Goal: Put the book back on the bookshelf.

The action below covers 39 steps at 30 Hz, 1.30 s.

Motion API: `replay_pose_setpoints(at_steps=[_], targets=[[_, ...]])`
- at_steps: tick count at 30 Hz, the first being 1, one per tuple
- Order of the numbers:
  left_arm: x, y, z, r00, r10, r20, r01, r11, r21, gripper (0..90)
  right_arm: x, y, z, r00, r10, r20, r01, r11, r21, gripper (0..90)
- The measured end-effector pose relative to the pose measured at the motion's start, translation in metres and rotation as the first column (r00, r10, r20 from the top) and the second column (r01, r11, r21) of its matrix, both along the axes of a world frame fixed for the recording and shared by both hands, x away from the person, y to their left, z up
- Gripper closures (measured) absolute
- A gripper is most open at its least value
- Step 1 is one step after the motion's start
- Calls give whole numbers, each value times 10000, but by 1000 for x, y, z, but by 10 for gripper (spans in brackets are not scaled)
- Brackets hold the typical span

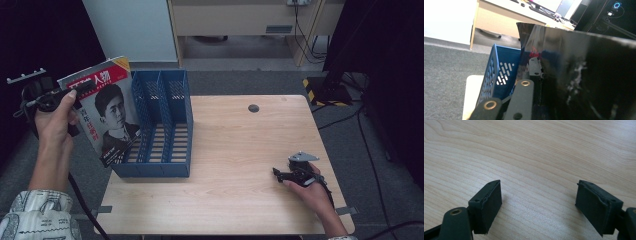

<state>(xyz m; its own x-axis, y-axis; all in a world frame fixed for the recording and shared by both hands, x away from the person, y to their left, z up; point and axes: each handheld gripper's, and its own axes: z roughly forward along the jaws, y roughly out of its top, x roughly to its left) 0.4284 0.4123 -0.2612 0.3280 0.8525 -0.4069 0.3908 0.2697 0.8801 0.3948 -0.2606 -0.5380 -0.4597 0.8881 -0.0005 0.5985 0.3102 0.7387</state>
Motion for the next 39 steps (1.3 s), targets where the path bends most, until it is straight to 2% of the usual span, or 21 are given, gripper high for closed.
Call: replay_pose_setpoints(at_steps=[14,22,28,32,39], targets=[[-2,1,3,9998,184,95,-185,9998,117,853,0,0,0,10000,35,-18,-35,10000,-2,211],[-1,-3,2,9987,168,475,-175,9998,137,852,0,0,0,10000,34,-22,-34,10000,-1,211],[-1,-9,2,9968,157,790,-186,9992,365,852,0,0,0,10000,35,-18,-35,10000,-6,211],[-1,-10,0,9947,204,1011,-236,9993,301,852,0,0,0,10000,34,-18,-34,10000,-6,211],[-2,-10,-5,9930,301,1145,-330,9992,238,852,0,0,0,10000,35,-17,-35,10000,-6,211]])
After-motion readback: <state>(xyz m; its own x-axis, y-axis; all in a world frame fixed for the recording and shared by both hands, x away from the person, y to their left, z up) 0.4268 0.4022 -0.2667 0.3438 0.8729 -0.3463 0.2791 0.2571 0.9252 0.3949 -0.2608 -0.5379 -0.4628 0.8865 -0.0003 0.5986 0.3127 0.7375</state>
